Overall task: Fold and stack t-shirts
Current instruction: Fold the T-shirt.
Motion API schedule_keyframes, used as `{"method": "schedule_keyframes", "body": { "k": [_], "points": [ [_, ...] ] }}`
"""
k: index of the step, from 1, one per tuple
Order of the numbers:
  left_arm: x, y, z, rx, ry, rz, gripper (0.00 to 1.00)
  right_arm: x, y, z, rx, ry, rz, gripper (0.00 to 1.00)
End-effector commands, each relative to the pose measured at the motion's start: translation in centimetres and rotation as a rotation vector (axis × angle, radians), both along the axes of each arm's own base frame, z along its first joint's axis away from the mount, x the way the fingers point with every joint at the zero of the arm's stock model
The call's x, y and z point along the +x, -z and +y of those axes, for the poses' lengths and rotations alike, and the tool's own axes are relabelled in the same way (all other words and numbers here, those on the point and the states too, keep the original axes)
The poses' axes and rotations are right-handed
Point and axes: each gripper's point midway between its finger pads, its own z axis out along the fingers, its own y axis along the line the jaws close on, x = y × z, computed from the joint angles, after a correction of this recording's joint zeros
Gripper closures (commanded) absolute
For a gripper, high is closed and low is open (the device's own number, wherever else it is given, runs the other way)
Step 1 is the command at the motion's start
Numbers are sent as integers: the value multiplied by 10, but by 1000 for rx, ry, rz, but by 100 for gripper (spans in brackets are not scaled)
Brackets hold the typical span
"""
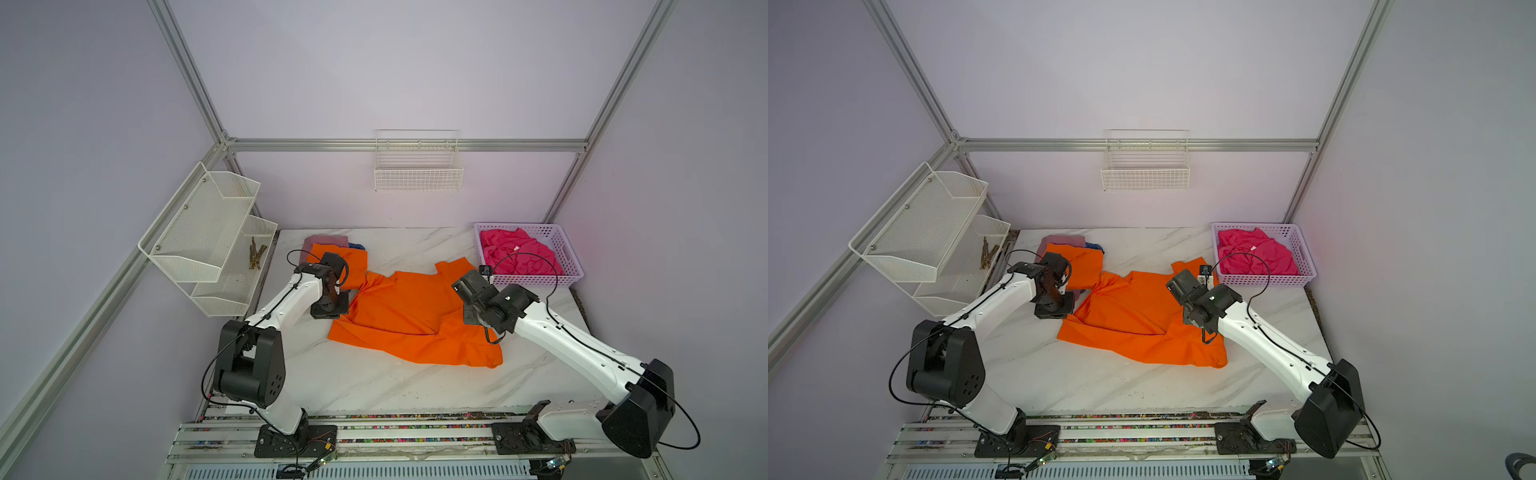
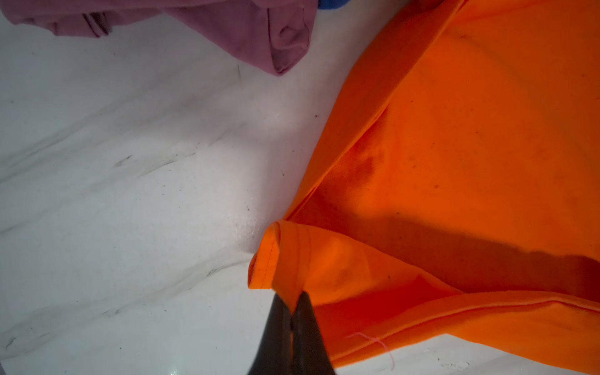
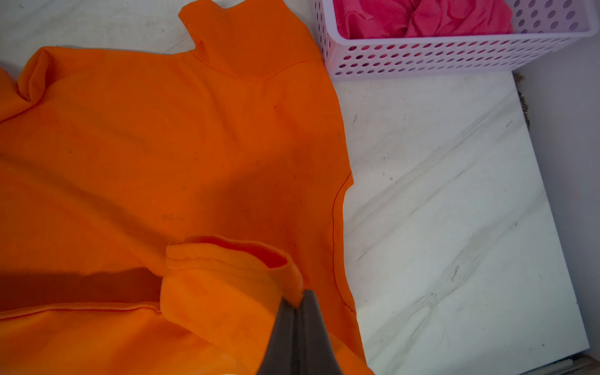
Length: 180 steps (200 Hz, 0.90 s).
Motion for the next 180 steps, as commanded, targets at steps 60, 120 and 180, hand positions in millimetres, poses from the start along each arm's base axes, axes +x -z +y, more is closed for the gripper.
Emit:
{"method": "schedule_keyframes", "body": {
  "k": [60,120,180],
  "points": [
    [1,-1,5,12,-29,-2,100,49,-15,11,1,-69,-52,100],
    [-2,2,6,14,-44,12,100,62,-7,12,6,-86,-40,100],
    [-1,2,7,16,-47,21,100,64,3,6,-1,-81,-1,100]
  ]
}}
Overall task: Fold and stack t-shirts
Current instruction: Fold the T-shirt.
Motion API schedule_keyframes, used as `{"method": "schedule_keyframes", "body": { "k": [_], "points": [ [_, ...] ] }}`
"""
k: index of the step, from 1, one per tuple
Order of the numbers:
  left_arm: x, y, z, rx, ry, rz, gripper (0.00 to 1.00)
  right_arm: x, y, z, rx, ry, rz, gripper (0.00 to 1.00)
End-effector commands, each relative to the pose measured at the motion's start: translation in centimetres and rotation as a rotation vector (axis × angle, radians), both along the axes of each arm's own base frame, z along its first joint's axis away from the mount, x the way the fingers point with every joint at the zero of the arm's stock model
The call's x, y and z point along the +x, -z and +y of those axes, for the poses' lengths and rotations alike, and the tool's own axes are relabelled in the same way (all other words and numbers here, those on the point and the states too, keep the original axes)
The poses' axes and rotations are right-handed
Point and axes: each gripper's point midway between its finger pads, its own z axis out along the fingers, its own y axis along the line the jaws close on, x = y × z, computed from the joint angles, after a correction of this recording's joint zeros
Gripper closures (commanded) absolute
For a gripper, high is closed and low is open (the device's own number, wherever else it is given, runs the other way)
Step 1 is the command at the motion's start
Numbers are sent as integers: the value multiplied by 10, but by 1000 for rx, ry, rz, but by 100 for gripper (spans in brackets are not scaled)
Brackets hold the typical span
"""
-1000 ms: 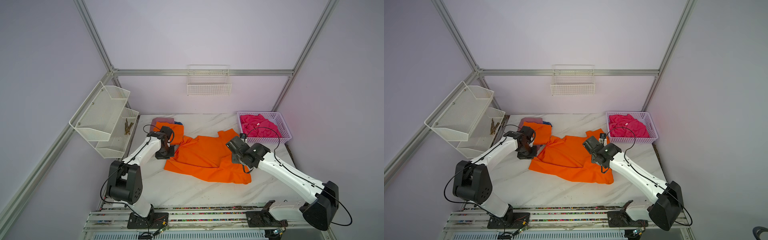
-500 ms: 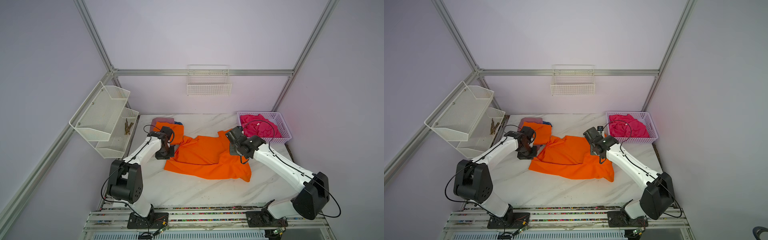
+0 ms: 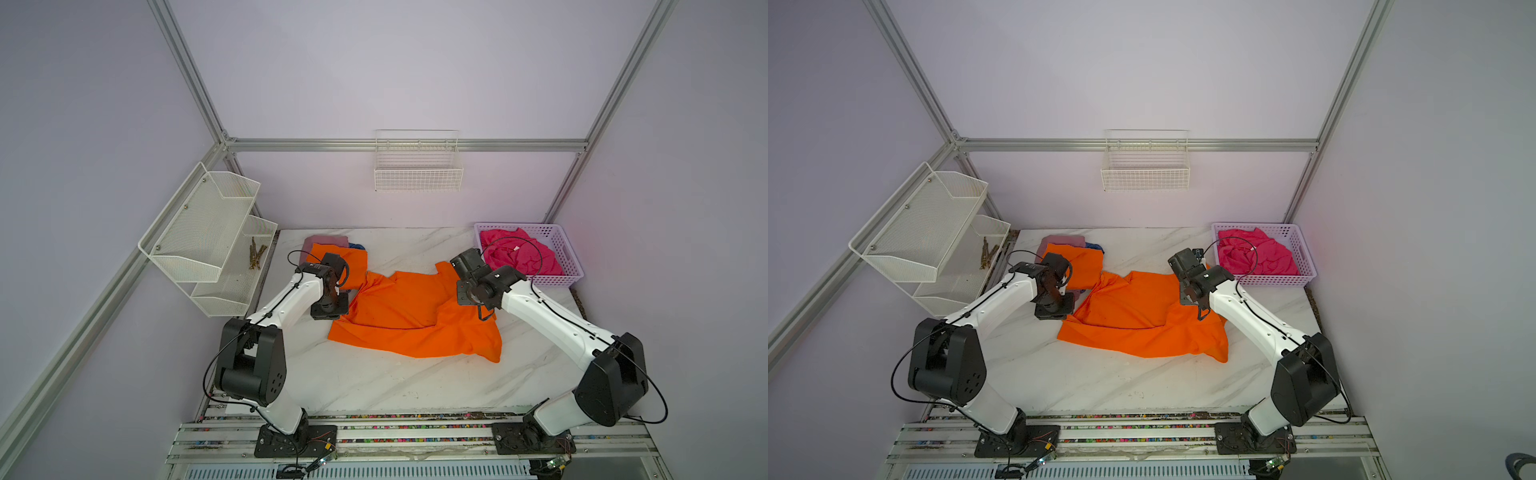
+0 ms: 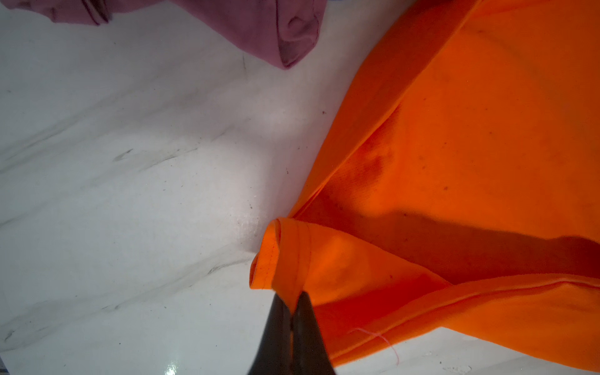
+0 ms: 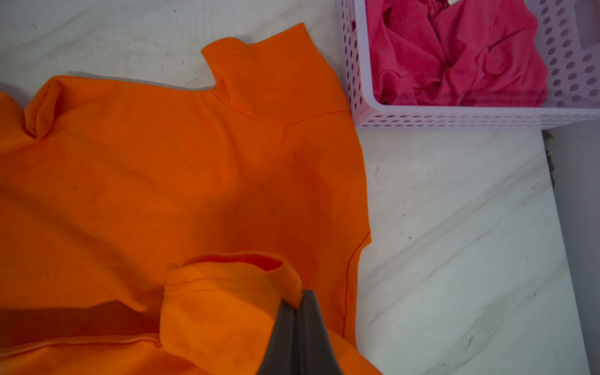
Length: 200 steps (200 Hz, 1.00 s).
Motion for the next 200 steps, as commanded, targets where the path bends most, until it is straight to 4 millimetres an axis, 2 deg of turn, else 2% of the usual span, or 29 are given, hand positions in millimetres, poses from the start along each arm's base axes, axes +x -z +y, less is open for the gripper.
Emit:
{"method": "schedule_keyframes", "body": {
  "k": [1,33,53,92,135,167,179,200],
  "points": [
    [1,-3,5,9,-19,1,100,4,-2,0,12,-1,-6,100],
    [-1,-5,7,21,-21,0,100,-20,15,-7,18,17,83,100],
    [-1,-7,8,25,-15,2,100,-32,14,-10,37,22,96,100],
    [1,-11,6,21,-11,-2,100,-62,27,-13,59,8,194,100],
    [0,-15,9,34,-13,-2,100,-82,24,-25,52,30,215,100],
    [-7,-16,4,-2,-8,8,100,-83,28,-23,71,23,204,100],
    [-15,-16,2,-16,-15,38,100,-82,32,-19,74,16,226,100],
    [-31,-21,11,21,-40,72,100,-77,33,-17,78,24,221,100]
  ]
}}
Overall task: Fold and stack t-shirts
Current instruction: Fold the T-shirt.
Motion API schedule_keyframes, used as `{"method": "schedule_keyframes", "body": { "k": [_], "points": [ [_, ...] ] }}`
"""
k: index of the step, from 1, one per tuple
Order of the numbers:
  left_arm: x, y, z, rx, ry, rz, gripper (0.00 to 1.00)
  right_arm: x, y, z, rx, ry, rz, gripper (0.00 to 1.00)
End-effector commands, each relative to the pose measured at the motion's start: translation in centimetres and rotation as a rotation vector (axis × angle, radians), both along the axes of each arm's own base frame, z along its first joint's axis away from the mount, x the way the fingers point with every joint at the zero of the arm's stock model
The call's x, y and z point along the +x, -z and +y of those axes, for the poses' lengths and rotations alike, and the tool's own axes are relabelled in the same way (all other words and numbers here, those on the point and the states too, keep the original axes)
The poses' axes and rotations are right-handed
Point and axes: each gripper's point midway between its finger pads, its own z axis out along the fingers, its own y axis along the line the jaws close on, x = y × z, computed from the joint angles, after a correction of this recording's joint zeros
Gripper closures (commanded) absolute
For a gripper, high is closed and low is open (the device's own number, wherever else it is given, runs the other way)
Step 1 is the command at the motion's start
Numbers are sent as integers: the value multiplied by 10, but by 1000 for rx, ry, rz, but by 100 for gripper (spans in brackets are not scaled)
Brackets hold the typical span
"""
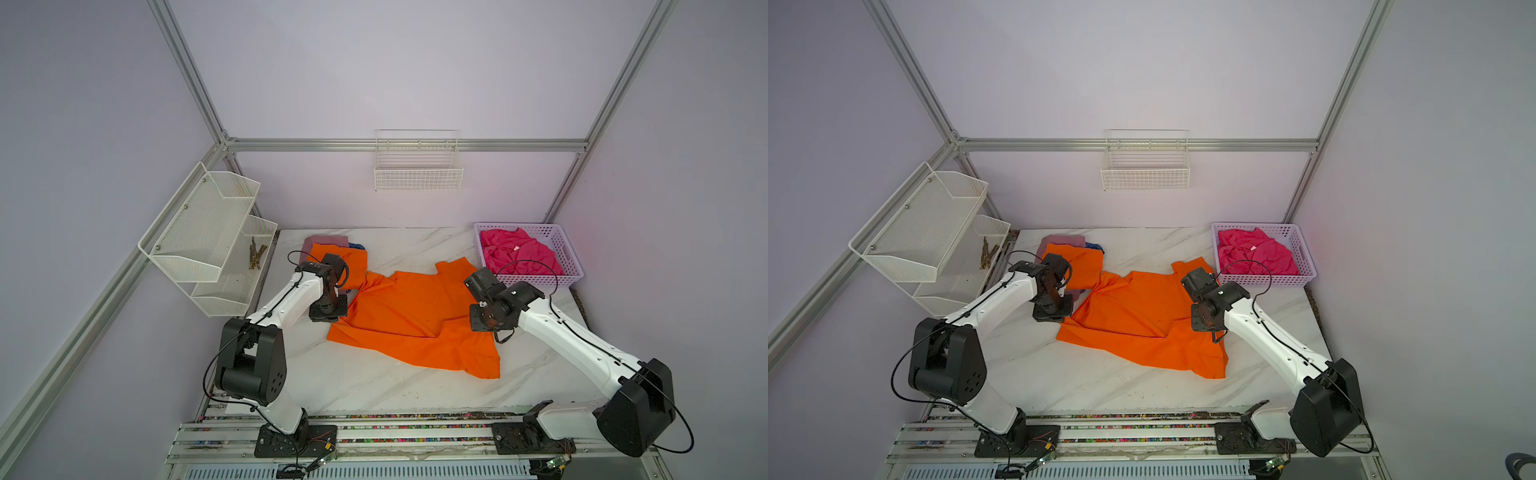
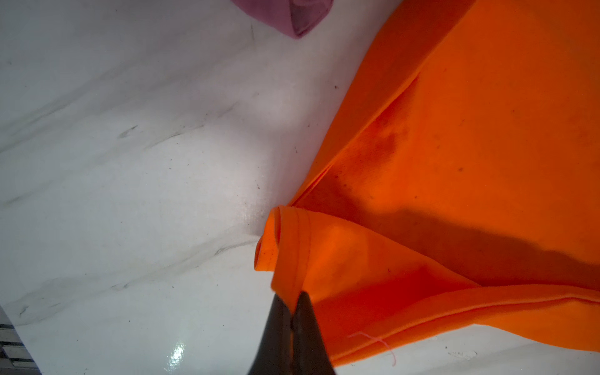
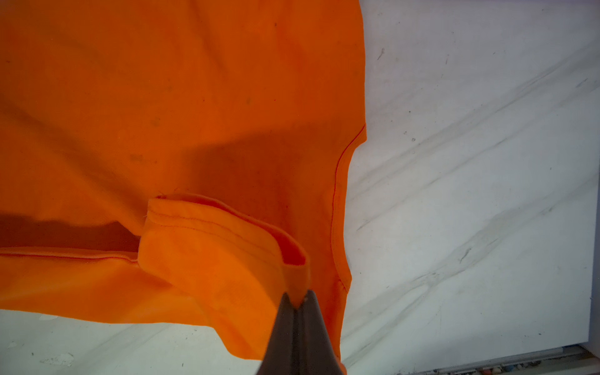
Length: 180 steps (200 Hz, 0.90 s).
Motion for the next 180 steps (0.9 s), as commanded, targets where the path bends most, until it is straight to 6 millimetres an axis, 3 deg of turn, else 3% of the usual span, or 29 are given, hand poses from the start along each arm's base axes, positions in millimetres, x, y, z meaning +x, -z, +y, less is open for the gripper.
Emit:
{"method": "schedule_keyframes", "body": {
  "k": [1,51,113,180],
  "points": [
    [-16,-20,8,8,-38,9,100,3,2,3,15,11,1,100],
    [-34,-38,9,-7,-65,22,100,8,12,10,30,-10,12,100],
    [-3,-23,-2,-29,-33,9,100,25,5,15,13,-34,-20,100],
    [31,-9,-26,-84,58,29,100,27,9,11,-16,-8,-20,100]
  ]
}}
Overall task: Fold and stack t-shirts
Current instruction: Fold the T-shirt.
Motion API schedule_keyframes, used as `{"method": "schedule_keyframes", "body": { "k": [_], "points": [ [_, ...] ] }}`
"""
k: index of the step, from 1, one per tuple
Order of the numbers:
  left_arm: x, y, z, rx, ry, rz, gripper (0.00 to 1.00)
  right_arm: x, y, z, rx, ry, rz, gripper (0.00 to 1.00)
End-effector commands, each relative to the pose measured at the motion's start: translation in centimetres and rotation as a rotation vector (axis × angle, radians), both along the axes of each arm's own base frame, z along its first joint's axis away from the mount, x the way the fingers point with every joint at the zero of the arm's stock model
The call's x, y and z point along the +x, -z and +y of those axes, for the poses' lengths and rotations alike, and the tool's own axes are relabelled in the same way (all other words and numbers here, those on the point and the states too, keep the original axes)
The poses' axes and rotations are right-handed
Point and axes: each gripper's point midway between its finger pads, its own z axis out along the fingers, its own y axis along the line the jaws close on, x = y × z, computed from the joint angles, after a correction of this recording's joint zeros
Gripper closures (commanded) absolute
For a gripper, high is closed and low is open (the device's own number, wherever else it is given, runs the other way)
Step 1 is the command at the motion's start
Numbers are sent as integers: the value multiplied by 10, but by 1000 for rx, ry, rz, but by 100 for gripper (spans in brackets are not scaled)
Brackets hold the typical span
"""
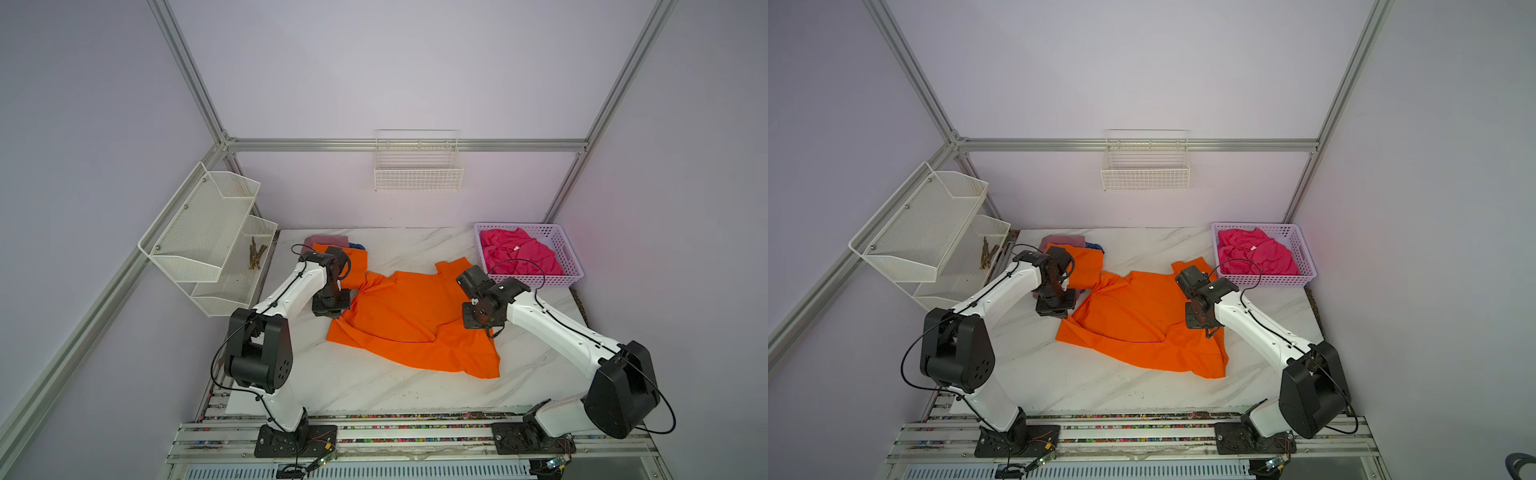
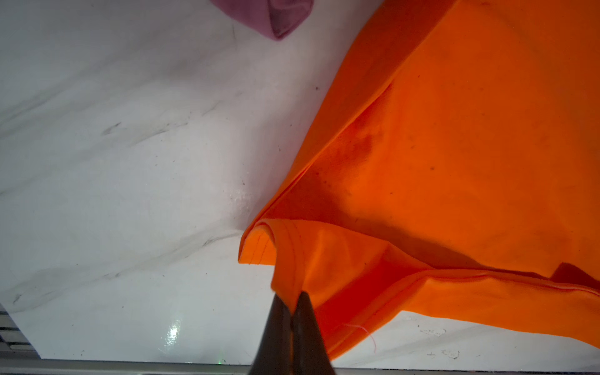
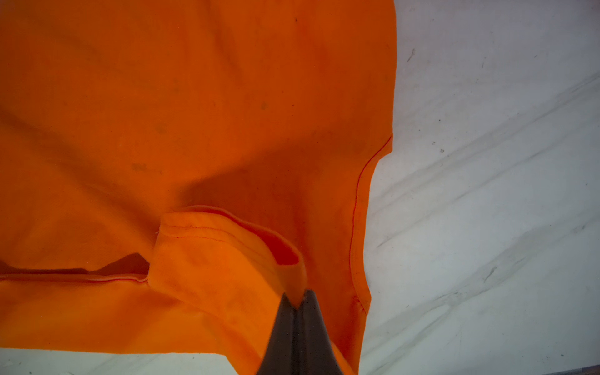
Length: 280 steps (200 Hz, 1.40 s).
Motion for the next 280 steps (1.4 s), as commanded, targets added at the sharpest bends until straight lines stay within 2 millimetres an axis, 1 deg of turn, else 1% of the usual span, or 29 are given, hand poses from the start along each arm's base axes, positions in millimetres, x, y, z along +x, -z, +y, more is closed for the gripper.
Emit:
{"method": "schedule_keyframes", "body": {
  "k": [1,24,67,110,147,174,193,197,203,208,222,246,264,271,279,280],
  "points": [
    [14,-2,-13,-44,49,-26,100,12,-7,-1,-13,19,-44,100],
    [17,7,-16,-49,58,0,100,14,-8,-3,-20,33,-48,100],
    [15,28,-13,-28,51,39,100,17,-9,-2,-24,41,-53,100],
    [14,34,-4,10,36,52,100,17,-8,-2,-21,42,-57,100],
    [19,34,-3,24,24,53,100,20,-7,-2,-27,43,-59,100],
    [27,32,-1,43,13,32,100,22,-5,1,-25,43,-53,100],
    [35,26,0,52,3,-1,100,24,-4,1,-30,44,-51,100],
    [36,26,0,52,3,-6,100,24,-4,1,-30,45,-53,97],
    [38,24,0,51,3,-16,99,25,-4,1,-28,46,-54,89],
    [40,23,0,50,3,-23,98,25,-4,1,-25,46,-55,87],
    [44,20,1,59,-2,-43,98,27,-5,2,-20,49,-67,93],
    [48,18,0,55,6,-55,98,30,-5,4,-17,50,-70,93],
    [49,17,1,66,4,-51,98,33,-8,4,-19,50,-80,96],
    [49,18,2,72,4,-49,98,34,-9,4,-21,50,-85,100],
    [49,17,3,77,3,-51,99,35,-10,4,-24,49,-91,100],
    [49,17,3,77,3,-52,99,36,-6,4,-32,49,-79,100]
  ]
}}
